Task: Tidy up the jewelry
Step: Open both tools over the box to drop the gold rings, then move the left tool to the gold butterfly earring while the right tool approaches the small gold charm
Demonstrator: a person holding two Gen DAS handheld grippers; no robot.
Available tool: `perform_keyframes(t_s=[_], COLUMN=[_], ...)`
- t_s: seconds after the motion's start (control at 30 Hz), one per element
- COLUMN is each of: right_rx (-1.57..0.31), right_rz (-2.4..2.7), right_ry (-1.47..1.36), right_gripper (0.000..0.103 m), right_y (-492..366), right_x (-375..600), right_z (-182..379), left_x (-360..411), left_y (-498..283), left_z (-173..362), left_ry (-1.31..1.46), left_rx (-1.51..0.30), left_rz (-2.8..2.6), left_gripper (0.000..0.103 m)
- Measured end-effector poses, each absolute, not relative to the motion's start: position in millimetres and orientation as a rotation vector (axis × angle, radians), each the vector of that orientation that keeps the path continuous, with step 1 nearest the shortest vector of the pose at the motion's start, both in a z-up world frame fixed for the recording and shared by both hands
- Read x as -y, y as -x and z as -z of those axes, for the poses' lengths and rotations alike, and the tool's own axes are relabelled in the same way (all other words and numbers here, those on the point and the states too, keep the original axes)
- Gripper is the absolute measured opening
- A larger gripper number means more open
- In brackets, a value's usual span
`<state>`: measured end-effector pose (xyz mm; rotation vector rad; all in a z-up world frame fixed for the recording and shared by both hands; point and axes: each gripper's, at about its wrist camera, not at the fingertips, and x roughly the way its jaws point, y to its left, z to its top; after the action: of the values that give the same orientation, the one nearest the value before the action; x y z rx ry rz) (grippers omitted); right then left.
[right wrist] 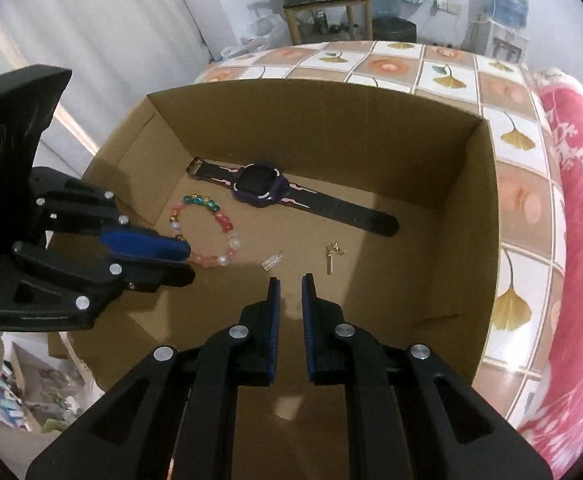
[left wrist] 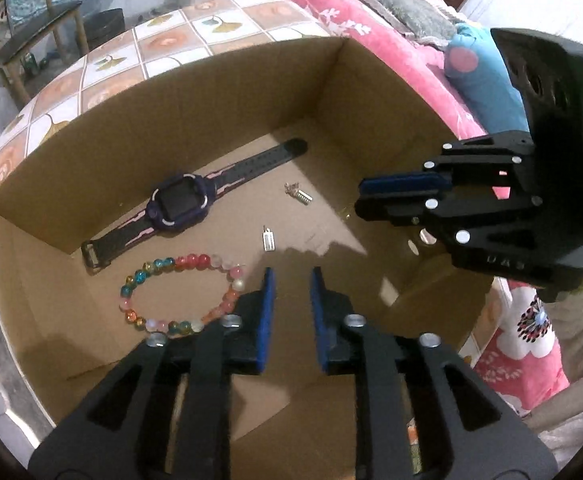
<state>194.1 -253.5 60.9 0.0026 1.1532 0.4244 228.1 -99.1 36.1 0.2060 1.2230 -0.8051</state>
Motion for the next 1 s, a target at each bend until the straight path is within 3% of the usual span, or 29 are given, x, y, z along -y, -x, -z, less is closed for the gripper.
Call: perform_keyframes(t_s=[0.43, 0.57, 0.8, 1.0], right_rx=[-1.018, -0.911, -0.707, -0.655], right_rz=[-0.402, -0.411, -0.398, -0.306], right_ry=[-0.048, -0.084, -0.145, -0.169], right_gripper=[0.022, 0.032, 0.05, 0.052], right_y=[-181, -157, -81, -15], right_x=[276, 287, 310, 323], right_z=[-99, -129, -172, -159], left_x=[78, 59, 13, -20], left_y=[-223, -205, -137, -85], left_z=[-72, -94, -129, -116], left_ry=[-0.163, -0.144, -0.127, -0.12], left_rx=[-1.105, -1.025, -0.77, -0.683], left_rz=[0.779, 0.745, 0.656, 0.585], left_gripper=[0.035, 0.044, 0.068, 0.077])
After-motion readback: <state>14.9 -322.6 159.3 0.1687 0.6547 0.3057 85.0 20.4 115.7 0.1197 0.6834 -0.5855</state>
